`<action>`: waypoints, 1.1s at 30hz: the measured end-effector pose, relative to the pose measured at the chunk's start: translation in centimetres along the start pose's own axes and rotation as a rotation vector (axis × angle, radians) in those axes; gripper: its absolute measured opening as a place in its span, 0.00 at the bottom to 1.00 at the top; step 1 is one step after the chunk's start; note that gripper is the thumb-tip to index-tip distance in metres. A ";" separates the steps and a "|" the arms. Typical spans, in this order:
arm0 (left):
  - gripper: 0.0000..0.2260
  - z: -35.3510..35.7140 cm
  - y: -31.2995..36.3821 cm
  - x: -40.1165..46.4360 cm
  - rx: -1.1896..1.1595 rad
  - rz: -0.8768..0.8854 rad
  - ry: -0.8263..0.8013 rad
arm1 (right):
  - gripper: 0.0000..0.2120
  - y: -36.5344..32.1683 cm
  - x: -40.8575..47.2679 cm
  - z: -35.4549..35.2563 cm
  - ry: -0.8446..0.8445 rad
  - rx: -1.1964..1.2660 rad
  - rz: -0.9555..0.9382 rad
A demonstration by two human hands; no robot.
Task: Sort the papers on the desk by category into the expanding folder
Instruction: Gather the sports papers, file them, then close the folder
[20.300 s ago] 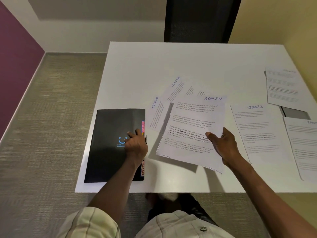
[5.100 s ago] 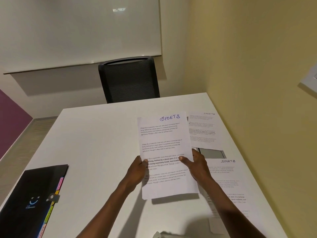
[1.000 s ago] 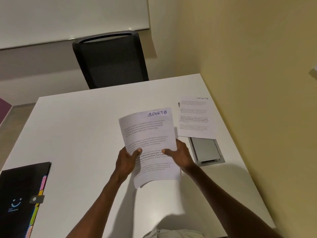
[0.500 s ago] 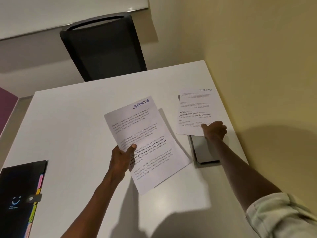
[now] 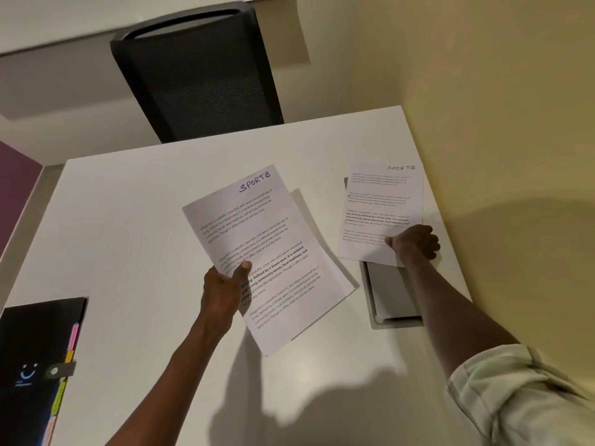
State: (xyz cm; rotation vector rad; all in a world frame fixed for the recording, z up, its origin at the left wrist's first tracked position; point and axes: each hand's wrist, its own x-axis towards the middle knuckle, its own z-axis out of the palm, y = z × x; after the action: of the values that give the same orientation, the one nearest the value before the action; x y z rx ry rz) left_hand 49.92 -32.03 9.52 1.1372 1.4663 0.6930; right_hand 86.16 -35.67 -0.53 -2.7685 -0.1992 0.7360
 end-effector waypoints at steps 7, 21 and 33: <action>0.12 -2.5 -0.9 0.8 0.074 -0.017 0.020 | 0.14 2.1 -0.2 -1.5 0.080 0.080 -0.099; 0.06 -9.8 -0.8 -0.4 0.152 0.083 -0.017 | 0.07 6.5 -17.1 -5.9 -0.052 0.674 -0.312; 0.07 -14.5 0.9 -2.8 -0.091 0.033 -0.210 | 0.06 5.9 -31.0 -3.2 -0.323 0.634 -0.512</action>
State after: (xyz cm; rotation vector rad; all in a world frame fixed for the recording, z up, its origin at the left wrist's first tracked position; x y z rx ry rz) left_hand 36.10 -31.91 14.70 1.1308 1.2299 0.6361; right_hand 61.44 -48.24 14.92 -1.8816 -0.5945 0.9009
